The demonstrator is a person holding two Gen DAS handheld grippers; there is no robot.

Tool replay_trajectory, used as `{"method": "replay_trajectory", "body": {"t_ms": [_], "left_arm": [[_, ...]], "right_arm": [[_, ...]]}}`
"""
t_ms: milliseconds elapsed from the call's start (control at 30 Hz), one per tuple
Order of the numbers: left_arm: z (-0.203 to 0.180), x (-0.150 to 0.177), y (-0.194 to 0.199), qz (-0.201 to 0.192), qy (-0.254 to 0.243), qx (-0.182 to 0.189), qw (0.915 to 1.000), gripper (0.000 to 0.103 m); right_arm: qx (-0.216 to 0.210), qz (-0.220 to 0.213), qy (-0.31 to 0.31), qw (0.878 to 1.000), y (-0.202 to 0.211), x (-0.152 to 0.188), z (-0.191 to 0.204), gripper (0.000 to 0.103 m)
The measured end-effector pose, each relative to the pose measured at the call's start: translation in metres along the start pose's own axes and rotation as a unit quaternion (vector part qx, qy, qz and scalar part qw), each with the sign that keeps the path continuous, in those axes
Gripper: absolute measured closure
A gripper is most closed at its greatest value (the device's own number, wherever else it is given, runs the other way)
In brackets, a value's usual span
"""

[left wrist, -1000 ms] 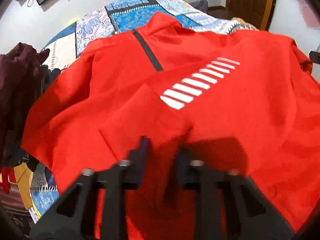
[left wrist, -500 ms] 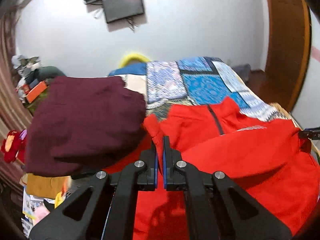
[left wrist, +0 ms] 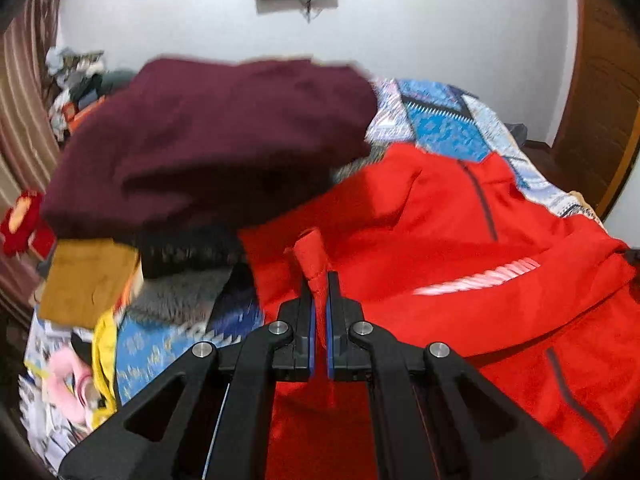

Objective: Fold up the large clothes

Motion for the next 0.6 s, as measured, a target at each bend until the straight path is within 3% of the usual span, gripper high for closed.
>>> {"method": "replay_trajectory", "body": {"t_ms": [167, 433, 600], "left_arm": [[0.009, 0.038, -0.01, 0.042, 0.019, 0.017, 0.9988, 0.1], [0.023, 0.091, -0.027, 0.118, 0.068, 0.056, 0.9891, 0.088], [0.038, 0.109, -0.028, 0.134, 0.08, 0.027, 0.9873, 0.047]], "right_arm": [[0.047, 0.019, 0.066, 0.997, -0.012, 0.026, 0.0, 0.051], [0.065, 0.008, 0.079, 0.995, -0.006, 0.031, -0.005, 0.051], [0.074, 0.004, 0.085, 0.994, -0.003, 0.035, -0.004, 0.05]]}}
Point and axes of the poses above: each gripper's, at about its wrist camera, not at the fingertips, and y roughly against the way its jaws point, z to its left, x to its underside, the point moved 9 cm from there along -y, roughly the way its jaws point, and after that the axes turned 3 degrees about x, right-handed, at the moved point
